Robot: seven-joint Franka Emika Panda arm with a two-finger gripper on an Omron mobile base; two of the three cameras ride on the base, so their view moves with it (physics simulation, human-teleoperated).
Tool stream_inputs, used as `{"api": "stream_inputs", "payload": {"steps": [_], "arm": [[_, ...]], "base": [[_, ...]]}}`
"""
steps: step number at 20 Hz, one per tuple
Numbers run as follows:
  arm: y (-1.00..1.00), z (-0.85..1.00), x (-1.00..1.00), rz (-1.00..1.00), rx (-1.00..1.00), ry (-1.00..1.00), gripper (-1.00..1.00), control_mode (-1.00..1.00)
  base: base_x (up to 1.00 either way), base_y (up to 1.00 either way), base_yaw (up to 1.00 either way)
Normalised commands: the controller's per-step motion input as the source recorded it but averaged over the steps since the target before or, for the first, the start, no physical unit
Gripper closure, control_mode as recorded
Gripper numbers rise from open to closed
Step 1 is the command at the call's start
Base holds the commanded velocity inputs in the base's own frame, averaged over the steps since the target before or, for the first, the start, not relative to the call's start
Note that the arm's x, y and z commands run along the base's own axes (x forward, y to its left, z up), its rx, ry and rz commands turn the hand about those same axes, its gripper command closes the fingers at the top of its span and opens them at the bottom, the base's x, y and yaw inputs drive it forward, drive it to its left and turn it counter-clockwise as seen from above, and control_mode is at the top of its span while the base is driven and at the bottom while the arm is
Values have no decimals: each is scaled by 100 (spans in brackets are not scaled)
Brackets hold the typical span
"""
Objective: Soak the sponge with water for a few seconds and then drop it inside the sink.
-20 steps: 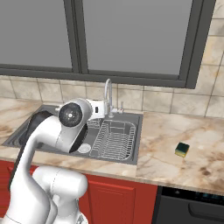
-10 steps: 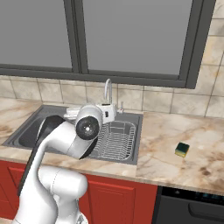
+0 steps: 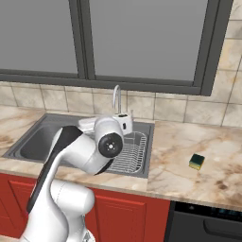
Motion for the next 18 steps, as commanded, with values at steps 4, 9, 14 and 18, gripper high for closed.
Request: {"api": "stream_inputs", "payload": {"steps": [4,9,14,18], "arm": [[-19,-26,6,7,0,0,-100,-100],[-19,-21,1,6,0,0,-100,-100],[-17,-21,5,3,0,-5,-100,-100],[-4,-10,12,2,0,-3,-100,-100]], "base": [[0,0,0],[0,0,0],[0,0,0],[0,0,0]]}}
